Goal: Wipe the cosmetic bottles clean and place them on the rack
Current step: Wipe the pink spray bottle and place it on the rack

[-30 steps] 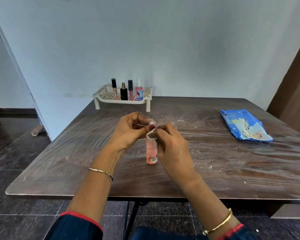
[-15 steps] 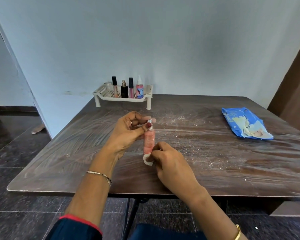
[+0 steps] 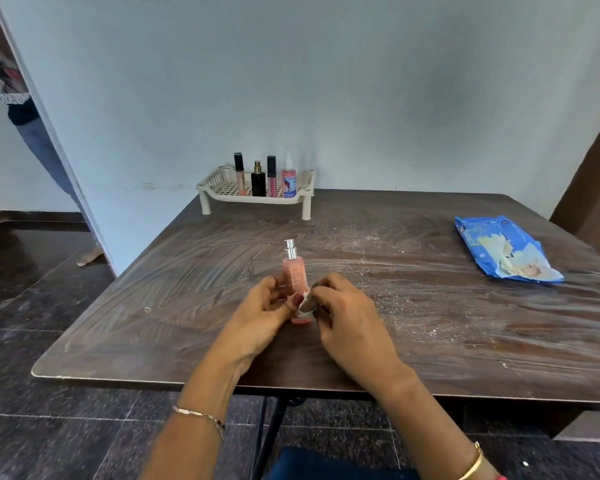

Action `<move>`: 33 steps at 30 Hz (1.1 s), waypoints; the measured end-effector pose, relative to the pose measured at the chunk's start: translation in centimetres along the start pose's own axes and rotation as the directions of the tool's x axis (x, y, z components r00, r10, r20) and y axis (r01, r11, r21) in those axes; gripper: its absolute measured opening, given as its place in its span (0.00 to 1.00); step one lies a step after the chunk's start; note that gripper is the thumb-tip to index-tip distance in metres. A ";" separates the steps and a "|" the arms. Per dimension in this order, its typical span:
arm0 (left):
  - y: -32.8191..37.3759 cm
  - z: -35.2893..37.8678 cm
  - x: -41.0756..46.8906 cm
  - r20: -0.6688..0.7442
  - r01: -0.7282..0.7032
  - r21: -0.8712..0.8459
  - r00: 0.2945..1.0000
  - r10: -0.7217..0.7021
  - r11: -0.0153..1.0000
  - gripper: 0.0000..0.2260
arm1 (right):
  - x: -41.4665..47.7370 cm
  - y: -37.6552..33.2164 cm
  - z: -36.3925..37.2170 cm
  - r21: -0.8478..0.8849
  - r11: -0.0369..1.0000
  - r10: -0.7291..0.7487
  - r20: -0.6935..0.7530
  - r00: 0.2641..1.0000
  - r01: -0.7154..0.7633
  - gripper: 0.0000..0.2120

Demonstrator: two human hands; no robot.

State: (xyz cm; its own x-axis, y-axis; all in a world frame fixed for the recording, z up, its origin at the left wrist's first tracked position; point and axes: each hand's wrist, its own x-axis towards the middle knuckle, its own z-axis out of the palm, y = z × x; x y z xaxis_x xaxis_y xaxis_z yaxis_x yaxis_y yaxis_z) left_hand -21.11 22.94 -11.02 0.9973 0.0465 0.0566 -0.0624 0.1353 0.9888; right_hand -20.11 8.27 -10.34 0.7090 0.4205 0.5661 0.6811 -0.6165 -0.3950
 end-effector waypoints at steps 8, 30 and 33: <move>0.0 1.4 -0.7 0.024 0.006 -0.233 1.000 -0.001 0.972 0.14 | -0.6 0.4 -1.4 0.077 0.996 0.042 0.033 0.999 -0.044 0.11; 0.4 7.8 0.5 0.141 0.228 -0.747 0.972 -0.187 0.624 0.15 | -3.6 1.6 -4.0 -0.124 0.992 -0.038 -0.230 0.972 0.009 0.12; 0.3 8.6 0.9 0.215 0.304 -0.772 0.951 -0.221 0.559 0.18 | -4.0 1.8 -4.1 -0.155 0.988 -0.059 -0.288 0.956 0.015 0.12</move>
State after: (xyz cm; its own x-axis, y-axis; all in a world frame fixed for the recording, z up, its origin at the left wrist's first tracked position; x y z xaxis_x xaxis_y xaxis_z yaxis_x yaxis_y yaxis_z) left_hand -19.94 14.55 -9.45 0.9709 -0.1982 -0.1347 0.2385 0.8535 0.4632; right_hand -22.41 2.77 -10.36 0.5849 0.2471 0.7725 0.6547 -0.7060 -0.2699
